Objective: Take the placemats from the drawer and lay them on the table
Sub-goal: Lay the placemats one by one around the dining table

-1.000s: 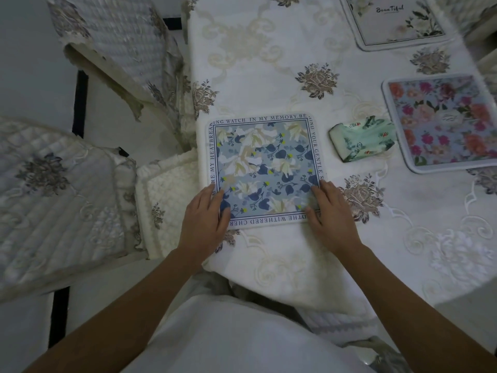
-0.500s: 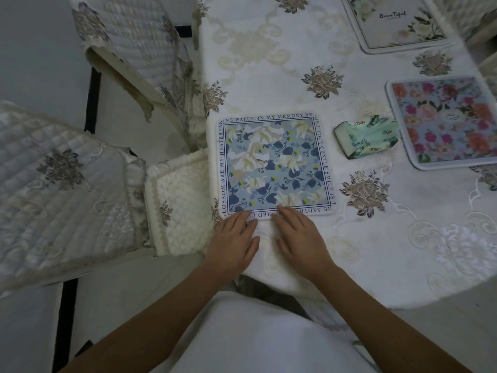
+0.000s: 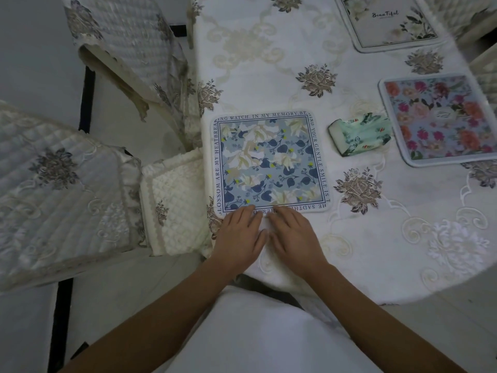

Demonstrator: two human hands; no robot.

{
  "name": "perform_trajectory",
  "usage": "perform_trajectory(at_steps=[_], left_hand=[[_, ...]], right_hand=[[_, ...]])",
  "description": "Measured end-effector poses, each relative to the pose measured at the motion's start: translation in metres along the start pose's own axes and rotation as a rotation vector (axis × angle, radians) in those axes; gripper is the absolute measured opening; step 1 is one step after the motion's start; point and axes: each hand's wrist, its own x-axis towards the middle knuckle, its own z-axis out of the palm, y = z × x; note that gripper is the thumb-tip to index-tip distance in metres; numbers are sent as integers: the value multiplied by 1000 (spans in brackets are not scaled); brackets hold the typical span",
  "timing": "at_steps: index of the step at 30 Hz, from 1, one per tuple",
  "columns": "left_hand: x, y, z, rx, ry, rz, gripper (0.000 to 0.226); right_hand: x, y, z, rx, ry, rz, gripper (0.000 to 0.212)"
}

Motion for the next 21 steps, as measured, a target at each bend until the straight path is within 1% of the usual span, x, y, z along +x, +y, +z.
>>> perform_trajectory(at_steps=[8,13,21], left_hand=[[-26,-37,-3,37,13,-53,47],[-26,-43,-4,36,8,-66,46],[1,-48,-9,-3,55,-165,47]], right_hand=[[-27,50,-26,-81,69,168,48],[-29,64,-31,-65,79,195,50],[-2,75,-34,-63,86,218,52]])
